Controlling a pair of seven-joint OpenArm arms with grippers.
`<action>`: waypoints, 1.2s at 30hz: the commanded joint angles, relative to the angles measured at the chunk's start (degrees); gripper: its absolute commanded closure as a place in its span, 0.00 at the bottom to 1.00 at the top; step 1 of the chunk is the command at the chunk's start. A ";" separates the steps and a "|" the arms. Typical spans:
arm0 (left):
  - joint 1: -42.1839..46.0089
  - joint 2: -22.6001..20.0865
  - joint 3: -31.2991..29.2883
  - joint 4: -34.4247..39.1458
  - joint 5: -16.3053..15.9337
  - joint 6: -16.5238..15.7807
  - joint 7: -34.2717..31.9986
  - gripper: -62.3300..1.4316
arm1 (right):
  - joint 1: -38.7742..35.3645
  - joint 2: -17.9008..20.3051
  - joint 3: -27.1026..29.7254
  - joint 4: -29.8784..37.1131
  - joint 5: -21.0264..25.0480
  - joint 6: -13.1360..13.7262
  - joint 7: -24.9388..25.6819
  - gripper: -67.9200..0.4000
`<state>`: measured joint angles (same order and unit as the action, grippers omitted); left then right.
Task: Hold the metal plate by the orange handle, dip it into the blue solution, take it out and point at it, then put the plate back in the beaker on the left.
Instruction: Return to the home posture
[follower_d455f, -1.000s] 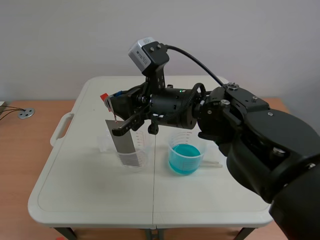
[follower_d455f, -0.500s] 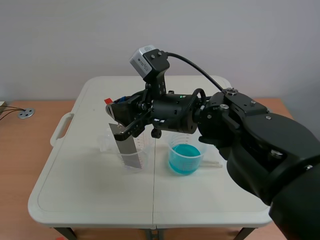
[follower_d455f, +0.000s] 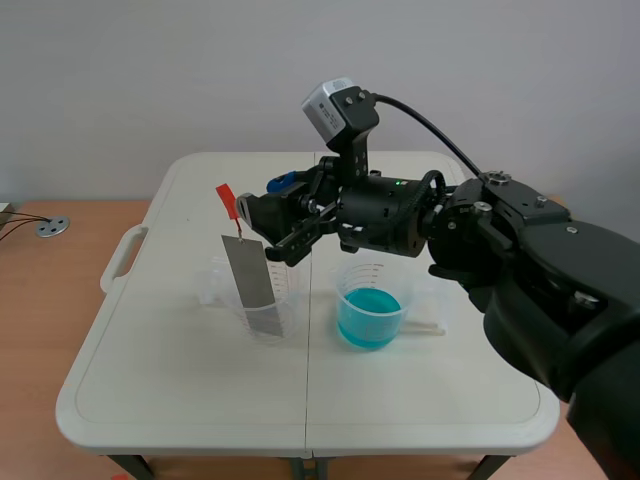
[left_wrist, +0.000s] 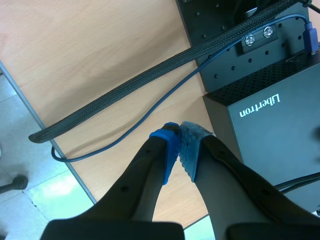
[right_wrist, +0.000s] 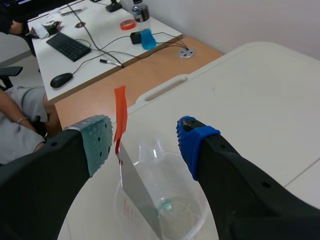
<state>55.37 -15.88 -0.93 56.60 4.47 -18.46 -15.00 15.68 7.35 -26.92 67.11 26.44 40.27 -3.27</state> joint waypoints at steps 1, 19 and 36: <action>0.59 -0.04 -0.31 0.31 -0.33 -0.26 -0.39 0.80 | 1.49 0.15 0.92 0.42 0.81 0.04 0.85 0.54; 0.59 -0.04 -0.31 0.31 -0.37 -0.26 -0.52 0.00 | -0.15 0.13 3.58 1.38 0.76 -1.25 3.48 0.02; -4.90 -2.71 -5.70 8.35 -4.31 3.19 -3.52 0.00 | -24.59 10.01 12.90 28.57 -6.95 -17.88 5.66 0.02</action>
<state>50.17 -16.95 -5.39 62.17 0.40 -15.35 -17.08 -9.06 16.93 -14.52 95.11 19.20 22.76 1.10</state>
